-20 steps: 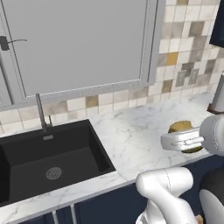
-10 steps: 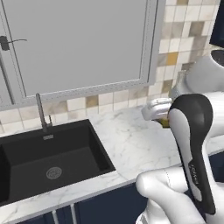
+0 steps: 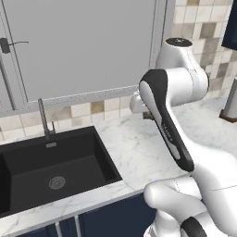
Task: Locate and retrieve the sponge and dish brush from the cabinet. Place them next to the sink.
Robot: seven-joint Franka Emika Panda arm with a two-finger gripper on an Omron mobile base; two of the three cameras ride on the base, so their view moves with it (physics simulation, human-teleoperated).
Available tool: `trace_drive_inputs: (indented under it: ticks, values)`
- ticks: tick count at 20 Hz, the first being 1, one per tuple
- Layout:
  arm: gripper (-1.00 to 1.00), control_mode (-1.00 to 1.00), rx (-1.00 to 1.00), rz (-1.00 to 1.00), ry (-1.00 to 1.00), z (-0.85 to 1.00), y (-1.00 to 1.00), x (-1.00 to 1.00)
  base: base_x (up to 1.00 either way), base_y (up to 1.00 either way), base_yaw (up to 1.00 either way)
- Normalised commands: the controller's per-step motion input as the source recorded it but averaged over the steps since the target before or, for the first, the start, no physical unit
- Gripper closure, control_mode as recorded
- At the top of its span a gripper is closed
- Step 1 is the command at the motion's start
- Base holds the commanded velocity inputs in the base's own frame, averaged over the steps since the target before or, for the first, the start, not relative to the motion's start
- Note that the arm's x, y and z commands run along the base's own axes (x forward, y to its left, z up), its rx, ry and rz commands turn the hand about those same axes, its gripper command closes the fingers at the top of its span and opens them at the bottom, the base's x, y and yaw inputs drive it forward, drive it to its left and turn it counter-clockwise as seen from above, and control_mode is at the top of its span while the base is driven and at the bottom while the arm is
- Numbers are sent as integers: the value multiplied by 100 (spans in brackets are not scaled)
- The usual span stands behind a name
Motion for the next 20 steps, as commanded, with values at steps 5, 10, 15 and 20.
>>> trace_drive_inputs:
  ticks: [5, 10, 15, 20]
  values:
    - [100, -100, -1, 2, 7, -44, 15, 70, 0, 0, 0]
    - [100, -100, 0, 0, 0, -57, 21, 59, 0, 0, 0]
    - [100, -100, 0, 0, -1, -61, 12, 51, 0, 0, 0]
    - [100, -100, 0, 1, -3, -52, 0, 43, 0, 0, 0]
